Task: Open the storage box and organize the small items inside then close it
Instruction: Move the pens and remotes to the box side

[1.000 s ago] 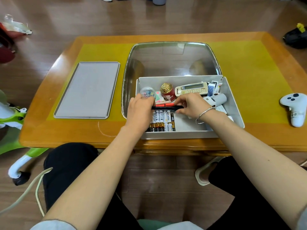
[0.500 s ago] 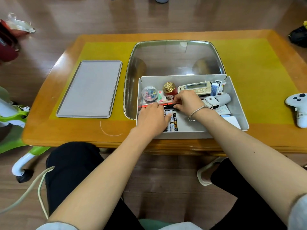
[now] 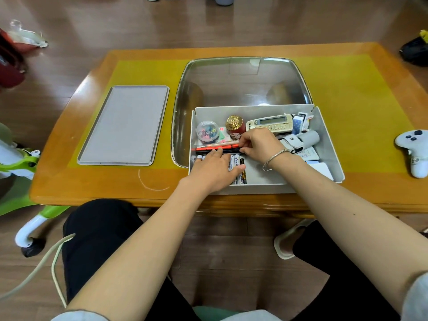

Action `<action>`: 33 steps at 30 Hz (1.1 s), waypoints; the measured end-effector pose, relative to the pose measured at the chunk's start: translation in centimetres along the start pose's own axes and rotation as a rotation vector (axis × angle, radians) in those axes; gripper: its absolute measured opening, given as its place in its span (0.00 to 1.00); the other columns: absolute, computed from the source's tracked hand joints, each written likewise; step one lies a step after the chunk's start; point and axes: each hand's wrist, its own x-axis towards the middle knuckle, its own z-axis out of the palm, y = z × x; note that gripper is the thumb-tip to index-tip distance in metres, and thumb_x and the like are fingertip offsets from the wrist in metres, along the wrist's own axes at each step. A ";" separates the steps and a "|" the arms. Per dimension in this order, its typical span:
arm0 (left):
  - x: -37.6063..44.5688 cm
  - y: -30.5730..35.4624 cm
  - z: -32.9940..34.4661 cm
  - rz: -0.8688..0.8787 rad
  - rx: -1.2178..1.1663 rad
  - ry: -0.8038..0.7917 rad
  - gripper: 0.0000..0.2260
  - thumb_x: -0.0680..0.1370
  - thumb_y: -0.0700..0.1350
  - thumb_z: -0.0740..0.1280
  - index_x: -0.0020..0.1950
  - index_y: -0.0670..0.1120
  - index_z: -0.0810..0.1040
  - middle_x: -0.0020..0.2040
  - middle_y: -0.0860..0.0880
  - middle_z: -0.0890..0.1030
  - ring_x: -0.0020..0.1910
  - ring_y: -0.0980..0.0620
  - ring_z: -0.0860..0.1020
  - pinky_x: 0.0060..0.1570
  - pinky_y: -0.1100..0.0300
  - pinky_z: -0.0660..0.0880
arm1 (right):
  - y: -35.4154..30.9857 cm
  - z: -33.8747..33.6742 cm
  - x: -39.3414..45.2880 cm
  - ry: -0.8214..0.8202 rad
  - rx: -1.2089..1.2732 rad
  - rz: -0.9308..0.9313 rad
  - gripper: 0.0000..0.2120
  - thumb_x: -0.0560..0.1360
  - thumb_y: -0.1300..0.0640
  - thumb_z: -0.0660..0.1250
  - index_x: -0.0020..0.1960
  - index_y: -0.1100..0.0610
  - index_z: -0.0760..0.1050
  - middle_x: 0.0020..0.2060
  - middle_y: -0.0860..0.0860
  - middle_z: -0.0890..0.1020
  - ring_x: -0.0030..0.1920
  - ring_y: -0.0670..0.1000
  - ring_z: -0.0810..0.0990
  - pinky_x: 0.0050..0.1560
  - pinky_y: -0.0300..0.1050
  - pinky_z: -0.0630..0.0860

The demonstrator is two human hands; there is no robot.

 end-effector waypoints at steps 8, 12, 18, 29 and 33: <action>0.0 -0.1 -0.1 -0.027 0.002 -0.026 0.33 0.78 0.68 0.48 0.78 0.49 0.56 0.79 0.46 0.53 0.78 0.44 0.50 0.72 0.40 0.53 | 2.6 -3.8 -3.8 0.184 0.029 -0.017 0.04 0.73 0.60 0.69 0.46 0.57 0.82 0.42 0.52 0.84 0.42 0.52 0.79 0.47 0.47 0.76; 0.0 -0.2 -0.3 -0.036 0.006 -0.003 0.32 0.79 0.66 0.49 0.77 0.49 0.57 0.79 0.46 0.54 0.77 0.43 0.51 0.71 0.40 0.55 | 5.2 -5.9 -5.6 0.289 0.010 0.092 0.06 0.72 0.62 0.67 0.46 0.57 0.82 0.44 0.53 0.83 0.42 0.53 0.78 0.47 0.41 0.70; 0.8 1.7 -1.0 0.156 0.002 0.197 0.27 0.79 0.57 0.61 0.75 0.47 0.62 0.74 0.46 0.65 0.72 0.44 0.64 0.68 0.47 0.63 | 7.4 -6.4 -7.0 0.223 -0.140 0.185 0.14 0.70 0.63 0.64 0.53 0.53 0.79 0.52 0.53 0.79 0.55 0.57 0.74 0.53 0.50 0.67; 4.8 6.6 -0.2 0.236 0.036 0.133 0.25 0.76 0.58 0.66 0.68 0.44 0.70 0.65 0.44 0.73 0.62 0.43 0.69 0.60 0.52 0.66 | 6.0 -4.8 -6.0 0.004 -0.446 0.016 0.26 0.69 0.49 0.68 0.67 0.46 0.71 0.59 0.49 0.73 0.61 0.55 0.67 0.56 0.50 0.59; 5.4 6.9 -0.2 0.262 0.019 0.126 0.26 0.74 0.59 0.69 0.65 0.44 0.73 0.62 0.44 0.75 0.61 0.44 0.69 0.58 0.51 0.67 | 5.9 -5.0 -5.5 -0.048 -0.508 0.005 0.26 0.69 0.52 0.69 0.66 0.46 0.71 0.58 0.50 0.72 0.60 0.55 0.66 0.56 0.50 0.59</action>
